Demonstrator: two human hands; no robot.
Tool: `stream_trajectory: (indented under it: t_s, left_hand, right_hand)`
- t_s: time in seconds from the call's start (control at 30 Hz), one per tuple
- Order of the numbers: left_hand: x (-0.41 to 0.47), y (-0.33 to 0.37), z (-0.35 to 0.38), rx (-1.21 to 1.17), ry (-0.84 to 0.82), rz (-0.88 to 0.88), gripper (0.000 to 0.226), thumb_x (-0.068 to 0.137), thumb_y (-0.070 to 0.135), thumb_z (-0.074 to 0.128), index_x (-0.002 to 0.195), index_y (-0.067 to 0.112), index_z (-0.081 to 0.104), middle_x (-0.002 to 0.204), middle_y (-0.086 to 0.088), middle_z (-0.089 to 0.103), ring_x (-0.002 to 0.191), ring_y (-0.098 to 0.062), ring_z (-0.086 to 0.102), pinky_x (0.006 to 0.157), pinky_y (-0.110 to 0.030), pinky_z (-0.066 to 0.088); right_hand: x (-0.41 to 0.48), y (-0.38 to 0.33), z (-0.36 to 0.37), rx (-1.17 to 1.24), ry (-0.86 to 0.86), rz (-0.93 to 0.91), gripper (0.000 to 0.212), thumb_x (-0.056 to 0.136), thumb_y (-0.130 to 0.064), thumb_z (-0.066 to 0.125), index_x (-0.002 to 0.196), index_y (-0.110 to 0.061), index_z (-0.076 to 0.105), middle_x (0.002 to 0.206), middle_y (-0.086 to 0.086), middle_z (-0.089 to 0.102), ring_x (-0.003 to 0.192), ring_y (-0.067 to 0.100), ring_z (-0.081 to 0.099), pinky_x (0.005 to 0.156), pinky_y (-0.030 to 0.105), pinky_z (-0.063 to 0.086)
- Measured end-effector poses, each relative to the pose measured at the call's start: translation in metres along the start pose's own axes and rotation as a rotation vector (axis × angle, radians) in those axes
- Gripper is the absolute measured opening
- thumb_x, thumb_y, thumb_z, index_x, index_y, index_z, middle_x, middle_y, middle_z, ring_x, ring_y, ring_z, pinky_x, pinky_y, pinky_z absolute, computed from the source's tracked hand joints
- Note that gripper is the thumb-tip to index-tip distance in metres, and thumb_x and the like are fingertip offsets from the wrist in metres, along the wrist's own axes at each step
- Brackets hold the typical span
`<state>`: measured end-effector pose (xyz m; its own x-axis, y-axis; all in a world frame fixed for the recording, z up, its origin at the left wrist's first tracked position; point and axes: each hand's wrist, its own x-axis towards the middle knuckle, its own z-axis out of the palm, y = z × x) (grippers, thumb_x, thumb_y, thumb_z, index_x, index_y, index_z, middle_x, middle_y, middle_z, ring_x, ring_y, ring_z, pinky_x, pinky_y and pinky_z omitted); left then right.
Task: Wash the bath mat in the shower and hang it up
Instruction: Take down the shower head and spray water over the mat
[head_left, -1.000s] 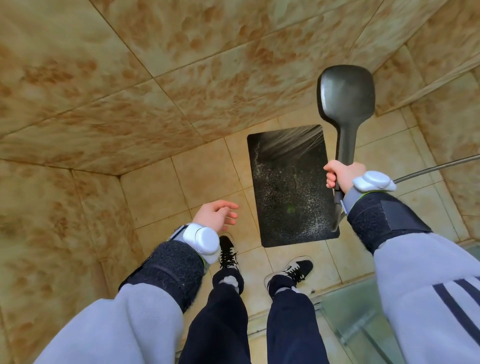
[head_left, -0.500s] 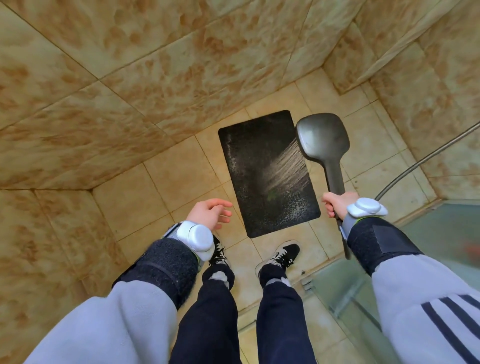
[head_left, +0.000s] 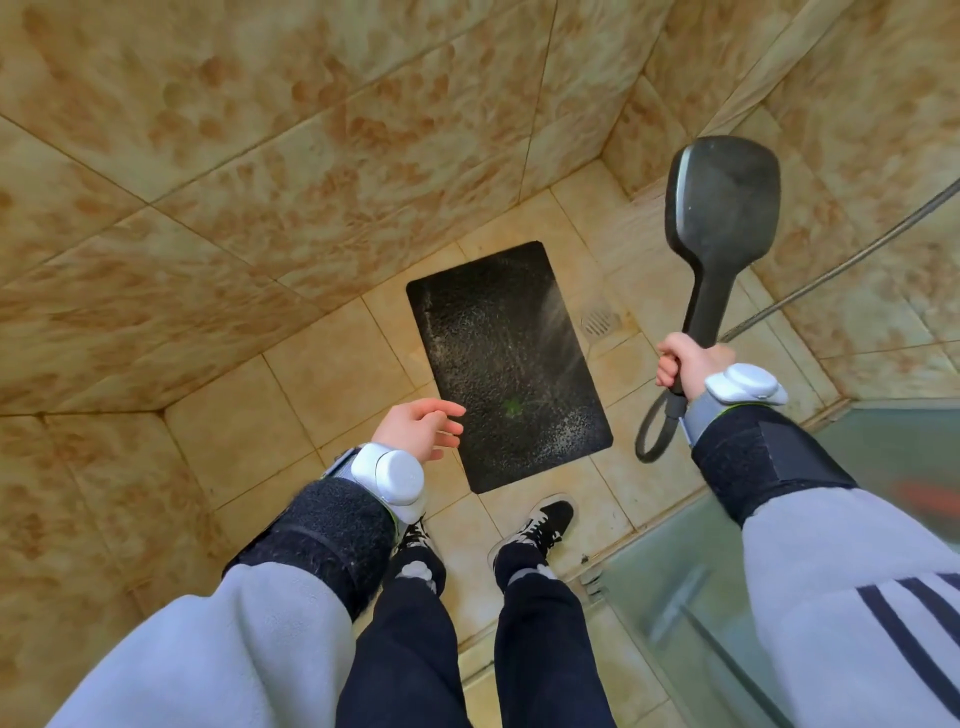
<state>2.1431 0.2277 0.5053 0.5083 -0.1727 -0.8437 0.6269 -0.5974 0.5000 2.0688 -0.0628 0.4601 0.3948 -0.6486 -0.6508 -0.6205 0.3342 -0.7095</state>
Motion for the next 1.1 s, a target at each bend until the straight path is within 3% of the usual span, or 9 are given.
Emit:
stream_trajectory:
  t_s: [0.27, 0.43, 0.57, 0.67, 0.73, 0.8, 0.9, 1.03, 1.1]
  left_hand:
    - [-0.011, 0.026, 0.032, 0.011, 0.009, 0.016, 0.034, 0.099, 0.006, 0.033, 0.111, 0.007, 0.065, 0.093, -0.007, 0.063, 0.083, -0.019, 0.061, 0.07, -0.023, 0.047]
    - [-0.025, 0.069, 0.055, 0.025, -0.013, 0.092, 0.032, 0.1, 0.011, 0.035, 0.115, 0.009, 0.063, 0.101, -0.006, 0.064, 0.094, -0.019, 0.061, 0.078, -0.021, 0.049]
    - [-0.047, 0.132, 0.081, 0.05, -0.084, 0.216, 0.029, 0.1, 0.019, 0.041, 0.12, 0.011, 0.06, 0.105, -0.004, 0.063, 0.097, -0.016, 0.061, 0.082, -0.025, 0.051]
    - [-0.056, 0.174, 0.094, 0.045, -0.101, 0.275, 0.033, 0.096, 0.028, 0.05, 0.123, 0.012, 0.058, 0.108, -0.002, 0.062, 0.099, -0.015, 0.059, 0.078, -0.025, 0.052]
    - [-0.063, 0.205, 0.099, 0.09, -0.133, 0.341, 0.036, 0.094, 0.034, 0.053, 0.124, 0.014, 0.058, 0.11, 0.0, 0.061, 0.1, -0.014, 0.058, 0.079, -0.026, 0.051]
    - [-0.068, 0.224, 0.099, 0.107, -0.171, 0.391, 0.033, 0.093, 0.034, 0.054, 0.118, 0.013, 0.061, 0.098, 0.001, 0.062, 0.091, -0.013, 0.058, 0.075, -0.02, 0.049]
    - [-0.081, 0.255, 0.099, 0.137, -0.195, 0.457, 0.02, 0.091, 0.026, 0.059, 0.099, 0.008, 0.065, 0.078, 0.001, 0.061, 0.069, -0.013, 0.054, 0.056, -0.011, 0.045]
    - [-0.099, 0.303, 0.112, 0.244, -0.171, 0.532, 0.018, 0.09, 0.02, 0.06, 0.098, 0.005, 0.066, 0.083, -0.005, 0.063, 0.069, -0.015, 0.056, 0.062, -0.022, 0.045]
    - [-0.102, 0.322, 0.12, 0.258, -0.185, 0.549, 0.015, 0.091, 0.019, 0.059, 0.097, 0.007, 0.066, 0.088, -0.007, 0.066, 0.075, -0.019, 0.061, 0.074, -0.029, 0.051]
  right_hand:
    - [0.002, 0.002, -0.034, -0.141, -0.015, 0.084, 0.031, 0.072, -0.015, 0.059, 0.049, -0.01, 0.038, 0.028, -0.002, 0.038, 0.031, 0.016, 0.036, 0.053, 0.032, 0.036]
    - [-0.024, -0.008, -0.03, -0.159, -0.057, 0.086, 0.033, 0.079, -0.001, 0.057, 0.052, -0.008, 0.039, 0.027, -0.004, 0.035, 0.031, 0.016, 0.03, 0.046, 0.027, 0.031]
    - [-0.047, -0.052, -0.023, -0.139, -0.05, 0.087, 0.033, 0.079, 0.001, 0.059, 0.054, -0.007, 0.04, 0.027, -0.005, 0.034, 0.039, 0.017, 0.029, 0.044, 0.025, 0.027]
    - [-0.067, -0.087, -0.014, -0.218, -0.051, 0.049, 0.029, 0.078, -0.008, 0.061, 0.055, -0.005, 0.045, 0.027, -0.003, 0.039, 0.03, 0.016, 0.036, 0.04, 0.021, 0.031]
    - [-0.077, -0.114, -0.011, -0.272, -0.074, 0.024, 0.023, 0.074, -0.018, 0.063, 0.064, 0.0, 0.053, 0.044, 0.006, 0.051, 0.04, 0.021, 0.046, 0.05, 0.026, 0.039]
    - [-0.08, -0.131, -0.005, -0.3, -0.101, 0.002, 0.035, 0.064, -0.03, 0.063, 0.081, 0.0, 0.06, 0.066, 0.013, 0.057, 0.057, 0.026, 0.052, 0.06, 0.037, 0.046]
    - [-0.087, -0.16, -0.007, -0.341, -0.129, -0.004, 0.04, 0.057, -0.042, 0.065, 0.076, -0.007, 0.059, 0.065, 0.009, 0.059, 0.061, 0.026, 0.054, 0.066, 0.04, 0.049]
    - [-0.092, -0.205, -0.036, -0.275, -0.203, -0.055, 0.029, 0.078, -0.031, 0.07, 0.069, -0.006, 0.058, 0.054, 0.006, 0.054, 0.048, 0.022, 0.048, 0.057, 0.03, 0.041]
    - [-0.088, -0.224, -0.053, -0.262, -0.338, -0.097, 0.029, 0.085, -0.027, 0.068, 0.064, -0.01, 0.057, 0.058, 0.005, 0.056, 0.051, 0.017, 0.051, 0.061, 0.029, 0.046]
